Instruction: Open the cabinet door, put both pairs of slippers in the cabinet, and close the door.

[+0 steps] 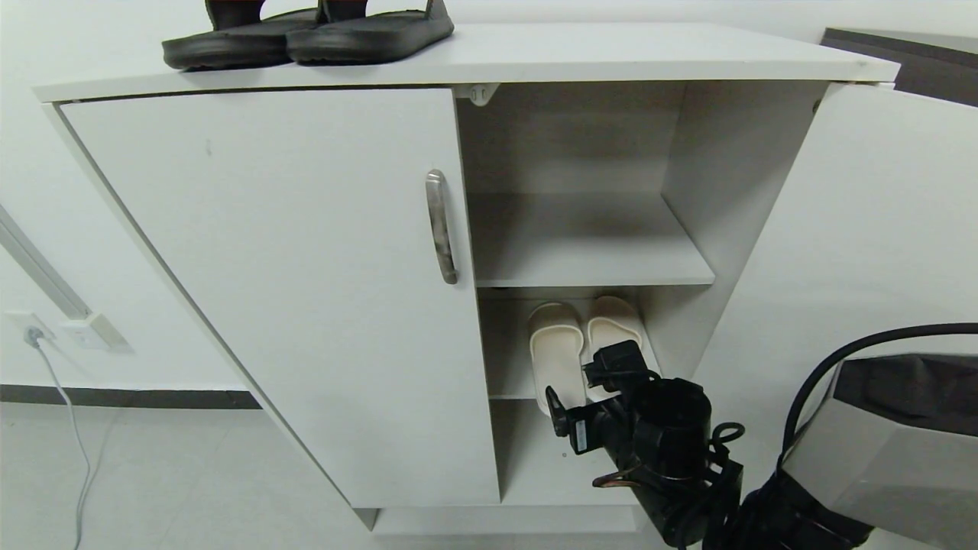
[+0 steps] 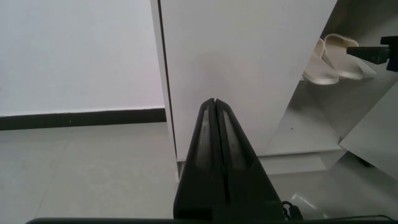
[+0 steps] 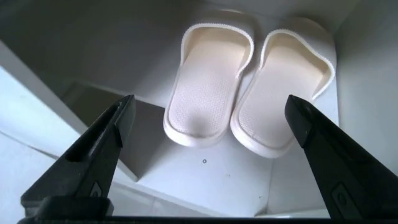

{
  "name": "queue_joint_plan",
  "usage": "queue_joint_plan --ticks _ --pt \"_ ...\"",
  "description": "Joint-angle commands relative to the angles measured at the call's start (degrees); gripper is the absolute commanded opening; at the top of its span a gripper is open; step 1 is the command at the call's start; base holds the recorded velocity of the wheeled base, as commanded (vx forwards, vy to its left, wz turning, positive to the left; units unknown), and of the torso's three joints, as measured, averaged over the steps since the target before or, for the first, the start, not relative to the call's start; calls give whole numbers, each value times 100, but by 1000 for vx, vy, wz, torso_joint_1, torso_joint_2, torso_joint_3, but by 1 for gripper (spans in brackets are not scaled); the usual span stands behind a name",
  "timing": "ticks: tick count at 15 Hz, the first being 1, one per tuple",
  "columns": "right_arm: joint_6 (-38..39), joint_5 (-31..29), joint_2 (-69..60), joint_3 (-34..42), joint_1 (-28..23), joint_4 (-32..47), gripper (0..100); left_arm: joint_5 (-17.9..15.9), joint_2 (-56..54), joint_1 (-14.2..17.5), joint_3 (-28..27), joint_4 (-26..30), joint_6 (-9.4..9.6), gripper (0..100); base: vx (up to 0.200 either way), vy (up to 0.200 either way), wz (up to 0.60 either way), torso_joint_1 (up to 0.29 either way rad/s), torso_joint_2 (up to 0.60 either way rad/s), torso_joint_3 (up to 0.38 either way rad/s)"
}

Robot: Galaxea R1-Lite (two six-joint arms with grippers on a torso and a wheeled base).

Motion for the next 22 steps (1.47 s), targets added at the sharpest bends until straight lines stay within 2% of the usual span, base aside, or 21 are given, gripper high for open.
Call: queue_joint_plan --ticks 1,7,19,22 --pt "2 87 -93 87 27 -4 100 -9 9 7 -1 -1 -4 0 0 0 0 0 0 0" --pt "2 114 -84 210 88 -21 100 -9 9 7 -1 -1 -4 0 -167 0 0 2 4 2" --pt "2 114 -76 228 106 -188 100 -18 9 -2 -1 8 14 0 0 0 0 0 0 0" --pt "2 114 -76 228 97 -179 100 -18 9 -2 -1 8 14 0 0 0 0 4 6 149"
